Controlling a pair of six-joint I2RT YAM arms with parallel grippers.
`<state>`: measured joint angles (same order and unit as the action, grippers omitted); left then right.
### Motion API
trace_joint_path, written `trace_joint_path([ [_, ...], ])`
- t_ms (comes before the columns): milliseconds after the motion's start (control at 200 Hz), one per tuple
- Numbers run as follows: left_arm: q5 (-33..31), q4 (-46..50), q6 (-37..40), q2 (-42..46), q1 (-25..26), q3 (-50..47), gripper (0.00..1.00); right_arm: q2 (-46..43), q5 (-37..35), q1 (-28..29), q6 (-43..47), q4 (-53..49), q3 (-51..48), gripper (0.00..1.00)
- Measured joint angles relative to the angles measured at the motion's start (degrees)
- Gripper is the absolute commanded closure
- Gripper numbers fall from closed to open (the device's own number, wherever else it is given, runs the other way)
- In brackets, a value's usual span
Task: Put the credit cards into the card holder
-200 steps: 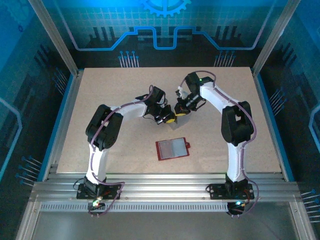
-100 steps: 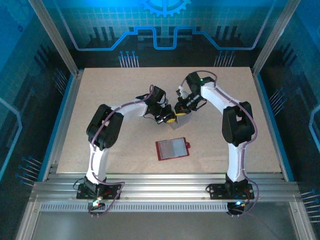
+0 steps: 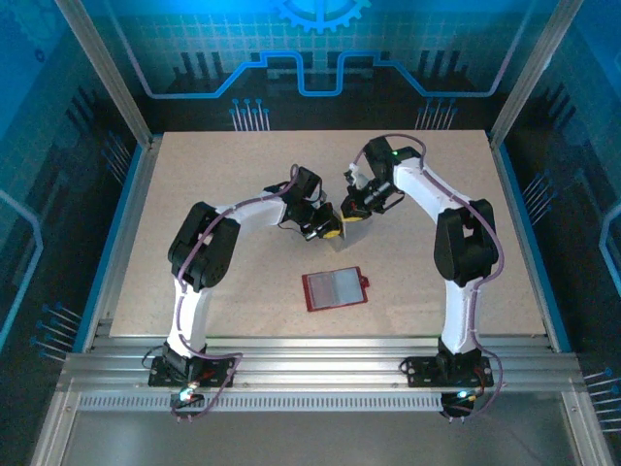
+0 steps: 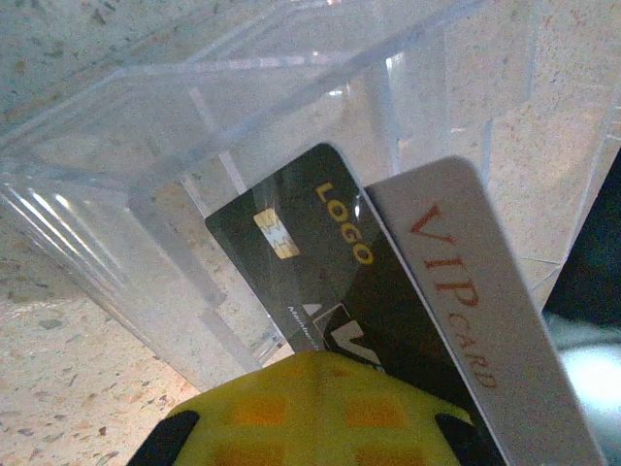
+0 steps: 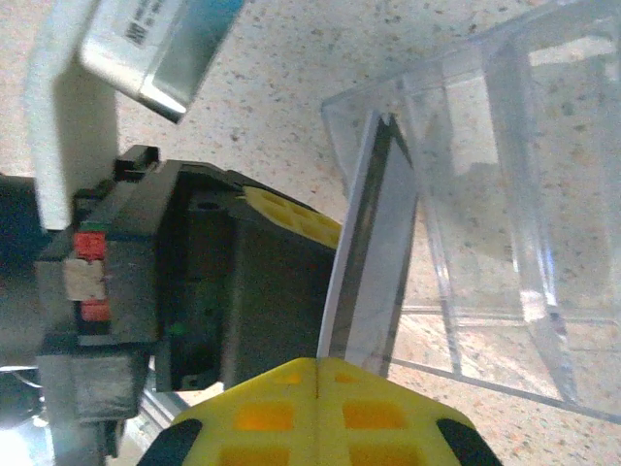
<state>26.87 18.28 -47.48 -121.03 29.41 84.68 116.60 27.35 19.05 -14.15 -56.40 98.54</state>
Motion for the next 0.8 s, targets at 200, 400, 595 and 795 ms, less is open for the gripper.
trace_joint_path([
  [200,0.2,0.0,0.0,0.0,0.0,0.0,1.00,-2.1,-6.1,0.0,-0.1,-1.7,0.0,1.00],
  [400,0.9,0.1,0.6,0.3,-0.4,0.0,0.98,-6.4,-10.6,0.1,-0.5,-2.8,0.1,1.00],
  [595,1.5,1.3,1.1,1.8,-0.9,-0.6,0.94,-9.2,-14.1,0.3,-1.1,-3.2,0.1,1.00],
  [795,1.5,2.3,1.7,10.7,-2.3,-3.7,0.86,-13.1,-17.7,0.8,-1.5,-3.1,-0.1,1.00],
])
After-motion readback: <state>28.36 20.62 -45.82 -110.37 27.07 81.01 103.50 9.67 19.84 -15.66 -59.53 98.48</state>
